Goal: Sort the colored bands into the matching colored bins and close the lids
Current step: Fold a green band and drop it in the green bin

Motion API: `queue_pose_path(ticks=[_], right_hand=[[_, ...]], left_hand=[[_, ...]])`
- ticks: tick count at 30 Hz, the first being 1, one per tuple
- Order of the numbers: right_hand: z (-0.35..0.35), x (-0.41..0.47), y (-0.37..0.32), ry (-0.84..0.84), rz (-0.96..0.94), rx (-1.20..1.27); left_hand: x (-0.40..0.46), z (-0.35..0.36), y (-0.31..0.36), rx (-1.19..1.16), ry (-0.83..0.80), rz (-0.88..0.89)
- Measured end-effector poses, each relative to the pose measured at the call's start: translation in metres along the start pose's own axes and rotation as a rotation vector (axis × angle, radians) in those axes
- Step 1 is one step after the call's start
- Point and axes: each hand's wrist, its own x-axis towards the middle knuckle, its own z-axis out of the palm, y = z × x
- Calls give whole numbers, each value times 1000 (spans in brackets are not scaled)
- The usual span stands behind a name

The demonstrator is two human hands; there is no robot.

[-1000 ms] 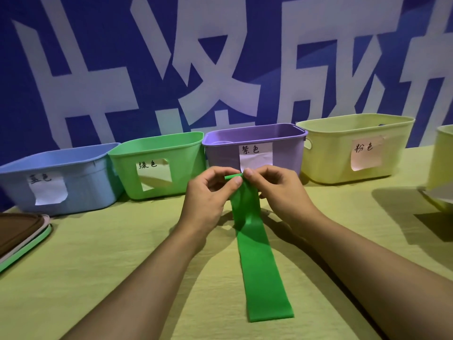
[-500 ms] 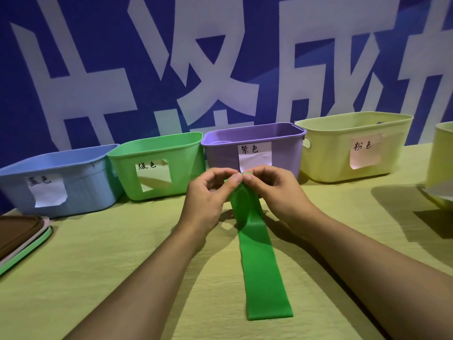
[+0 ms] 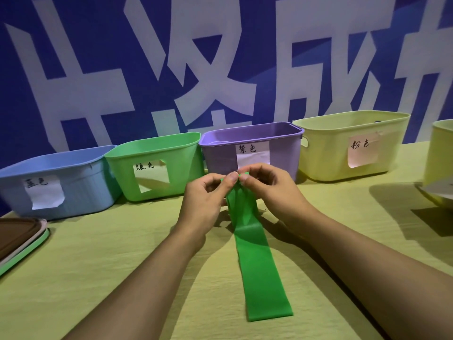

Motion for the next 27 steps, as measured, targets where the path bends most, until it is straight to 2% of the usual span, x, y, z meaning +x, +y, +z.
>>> queue_pose_path(ticks=[9, 18, 22, 27], right_hand=[[2, -7, -9, 33, 149, -70], [1, -4, -6, 22, 54, -117], [1, -3, -3, 4, 33, -60], [1, -1, -1, -18, 19, -21]], left_hand=[[2, -1, -5, -19, -36, 57], [2, -3, -6, -13, -68, 76], [3, -2, -6, -37, -77, 59], [2, -2, -4, -50, -49, -57]])
